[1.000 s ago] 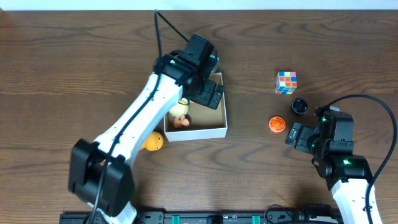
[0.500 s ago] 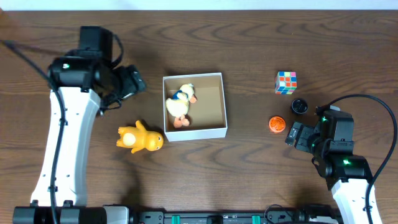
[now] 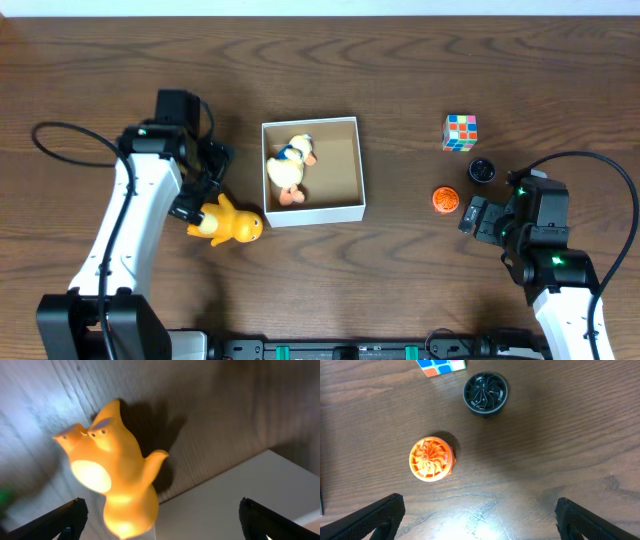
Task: Pack container
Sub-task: 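Move the left gripper back to the orange rubber toy, then grasp the orange rubber toy with the left gripper and lift, then carry the orange toy with the left gripper over the box, then lower the orange toy into the box and release it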
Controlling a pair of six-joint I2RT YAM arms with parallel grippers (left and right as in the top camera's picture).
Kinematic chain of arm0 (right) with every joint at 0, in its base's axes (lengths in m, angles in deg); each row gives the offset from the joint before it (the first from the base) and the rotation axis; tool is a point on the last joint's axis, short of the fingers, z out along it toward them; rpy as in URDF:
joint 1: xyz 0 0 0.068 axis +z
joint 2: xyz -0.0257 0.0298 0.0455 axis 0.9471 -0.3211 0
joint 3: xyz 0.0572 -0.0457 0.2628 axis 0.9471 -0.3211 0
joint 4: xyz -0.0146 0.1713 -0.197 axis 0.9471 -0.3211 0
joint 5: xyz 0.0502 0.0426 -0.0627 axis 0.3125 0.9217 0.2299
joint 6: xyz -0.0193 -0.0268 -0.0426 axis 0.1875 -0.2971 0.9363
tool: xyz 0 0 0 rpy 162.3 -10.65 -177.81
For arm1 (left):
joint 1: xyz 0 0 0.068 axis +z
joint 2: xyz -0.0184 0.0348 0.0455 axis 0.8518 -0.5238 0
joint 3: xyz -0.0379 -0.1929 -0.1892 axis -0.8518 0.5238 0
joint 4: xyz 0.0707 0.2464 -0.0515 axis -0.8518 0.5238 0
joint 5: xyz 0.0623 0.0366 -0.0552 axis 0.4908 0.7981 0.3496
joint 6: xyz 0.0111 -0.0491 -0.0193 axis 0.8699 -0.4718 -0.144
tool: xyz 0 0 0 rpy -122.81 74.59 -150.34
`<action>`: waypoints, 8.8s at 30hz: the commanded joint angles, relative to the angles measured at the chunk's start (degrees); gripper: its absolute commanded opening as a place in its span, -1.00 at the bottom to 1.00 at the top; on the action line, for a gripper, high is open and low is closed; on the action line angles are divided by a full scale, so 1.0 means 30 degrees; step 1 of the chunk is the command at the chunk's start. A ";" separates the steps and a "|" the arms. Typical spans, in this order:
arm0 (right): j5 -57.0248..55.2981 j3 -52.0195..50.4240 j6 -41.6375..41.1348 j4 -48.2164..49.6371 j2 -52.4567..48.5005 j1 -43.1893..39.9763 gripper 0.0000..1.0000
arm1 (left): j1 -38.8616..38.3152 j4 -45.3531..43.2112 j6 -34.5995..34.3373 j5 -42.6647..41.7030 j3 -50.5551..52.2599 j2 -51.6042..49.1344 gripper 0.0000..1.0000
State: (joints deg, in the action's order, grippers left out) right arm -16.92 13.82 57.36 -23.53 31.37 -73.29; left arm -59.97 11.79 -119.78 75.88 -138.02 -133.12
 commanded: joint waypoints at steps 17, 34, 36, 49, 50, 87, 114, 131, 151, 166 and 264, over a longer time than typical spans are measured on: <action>-0.0138 0.0452 0.0262 -0.0007 -0.0015 -0.0131 0.99 | -0.0168 -0.2973 -0.1603 -0.0525 0.4707 -0.0087 0.96; -0.0138 0.0452 0.0393 -0.0029 -0.0015 -0.0131 0.99 | -0.0168 -0.5486 -0.1931 -0.0372 0.6725 -0.0102 0.20; -0.0138 0.0452 0.0393 -0.0029 -0.0015 -0.0131 0.99 | -0.0168 -0.5486 -0.1938 -0.0372 0.6725 -0.0102 0.04; -0.0138 0.0452 0.0393 -0.0102 -0.0015 -0.0131 0.98 | -0.0168 -0.5486 -0.1734 -0.0597 0.6717 -0.0095 -0.40; -0.0138 0.0452 0.0393 -0.0102 -0.0015 -0.0131 0.98 | -0.0168 -0.5486 -0.1566 -0.0590 0.6717 -0.0080 -0.45; -0.0138 0.0452 0.0393 -0.0095 -0.0015 -0.0131 0.98 | -0.4648 -0.5880 2.6469 -0.2025 0.0248 0.5289 -0.88; -0.0138 0.0452 0.0386 -0.0160 -0.0015 -0.0131 0.98 | -1.0972 -0.7533 3.6661 -0.2033 0.0270 -0.0831 -0.88; -0.0146 0.0452 0.0393 -0.0153 -0.0015 -0.0131 0.98 | -1.0229 -0.6062 3.6661 -0.0044 0.0474 -0.0962 -0.89; -0.0138 0.0452 0.0386 -0.0153 -0.0015 -0.0131 0.98 | -1.0331 -0.5829 3.6661 -0.2113 0.1042 -0.2353 -0.88; -0.0146 0.0452 0.0393 -0.0146 -0.0015 -0.0131 0.98 | -1.0469 -0.5843 3.6661 -0.2994 0.1042 -0.4218 -0.88; -0.0568 0.0452 0.0889 -0.0153 -0.0015 -0.0131 0.99 | -1.0156 -0.6550 3.3922 -0.0204 -0.1450 -0.3636 0.72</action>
State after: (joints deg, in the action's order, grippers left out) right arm -18.01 13.84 59.45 -23.85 31.37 -73.29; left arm -90.81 -7.21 -17.29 74.40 -141.73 -141.27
